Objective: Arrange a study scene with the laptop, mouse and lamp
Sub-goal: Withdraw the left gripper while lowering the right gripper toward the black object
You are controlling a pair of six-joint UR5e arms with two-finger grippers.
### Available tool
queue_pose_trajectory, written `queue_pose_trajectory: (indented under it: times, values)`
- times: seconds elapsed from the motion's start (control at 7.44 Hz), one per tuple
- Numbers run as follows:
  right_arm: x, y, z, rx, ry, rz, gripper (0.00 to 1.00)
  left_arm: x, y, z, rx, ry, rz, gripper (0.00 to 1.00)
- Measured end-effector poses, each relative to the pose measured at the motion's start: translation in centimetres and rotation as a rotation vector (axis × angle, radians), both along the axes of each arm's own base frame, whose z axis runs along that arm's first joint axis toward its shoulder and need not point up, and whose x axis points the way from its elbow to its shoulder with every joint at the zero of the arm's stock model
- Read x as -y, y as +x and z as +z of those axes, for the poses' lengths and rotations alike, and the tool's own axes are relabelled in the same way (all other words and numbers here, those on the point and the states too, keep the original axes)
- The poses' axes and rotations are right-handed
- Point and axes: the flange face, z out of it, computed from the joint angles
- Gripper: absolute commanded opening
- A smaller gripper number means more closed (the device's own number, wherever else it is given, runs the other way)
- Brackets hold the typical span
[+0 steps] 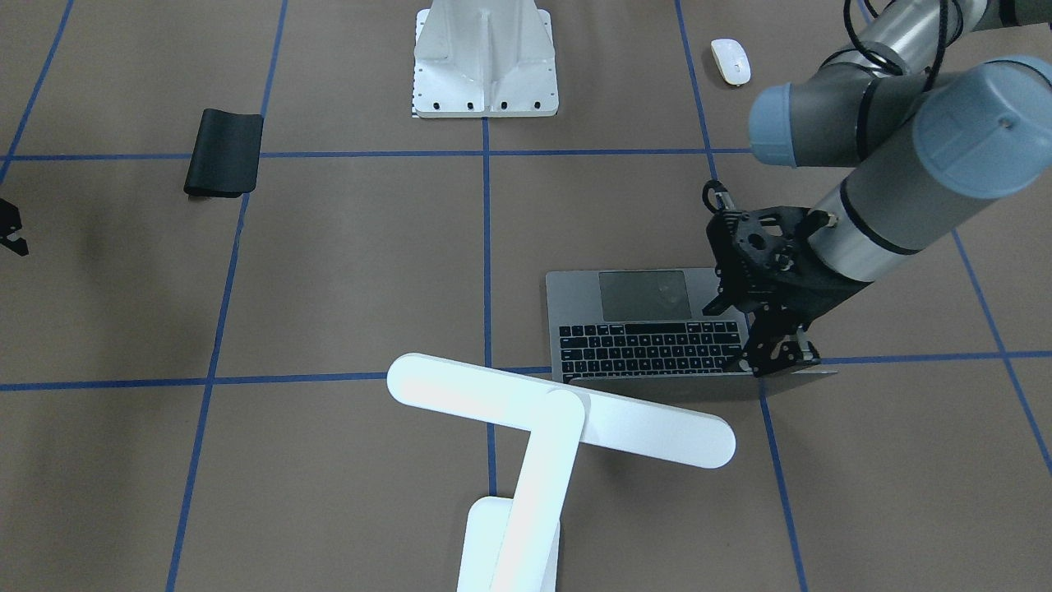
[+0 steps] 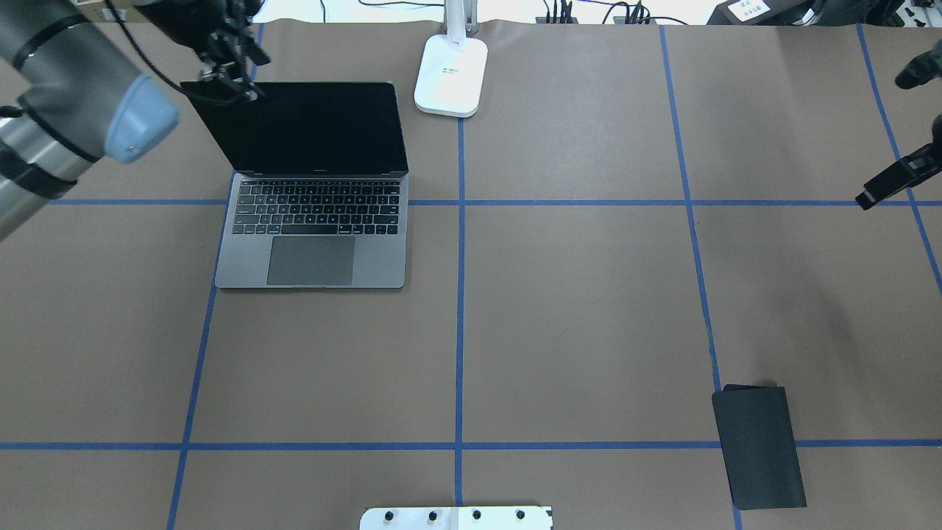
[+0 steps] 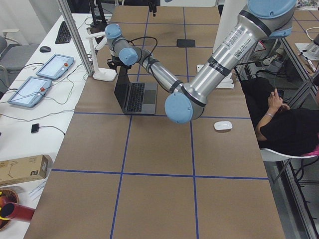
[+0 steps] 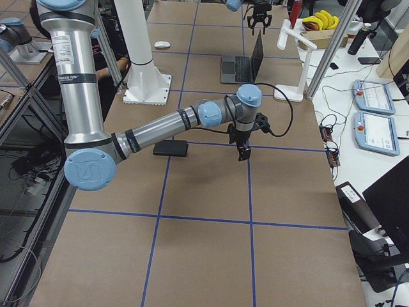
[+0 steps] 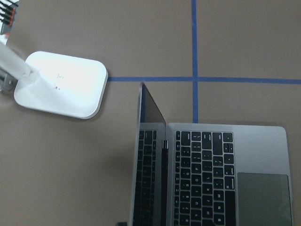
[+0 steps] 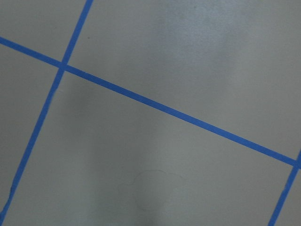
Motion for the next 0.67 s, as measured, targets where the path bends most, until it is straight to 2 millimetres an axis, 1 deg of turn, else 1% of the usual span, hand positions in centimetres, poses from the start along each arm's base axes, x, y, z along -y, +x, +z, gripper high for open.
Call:
queue_pose_trajectory:
  times: [0.13, 0.27, 0.4, 0.54, 0.67]
  values:
    - [-0.8, -2.4, -0.8, 0.045, -0.082, 0.008, 0.99, -0.9, -2.2, 2.4, -0.004, -0.053, -0.012, 0.75]
    - [-2.1, -5.5, -2.7, 0.094, -0.146, -0.005, 0.98, -1.9, -5.0, 4.8, -0.007, -0.123, -0.024, 0.78]
    - [-3.8, -8.3, -4.6, 0.119, -0.175, -0.037, 0.99, -3.5, -8.0, 6.8, -0.002, -0.203, -0.053, 0.85]
    - [-6.0, -11.0, -5.8, 0.122, -0.214, -0.060, 0.99, -6.2, -10.7, 8.6, 0.004, -0.298, -0.105, 0.88]
    - [-8.5, -12.5, -6.3, 0.115, -0.263, -0.059, 0.99, -9.6, -12.8, 10.2, 0.006, -0.392, -0.161, 0.93]
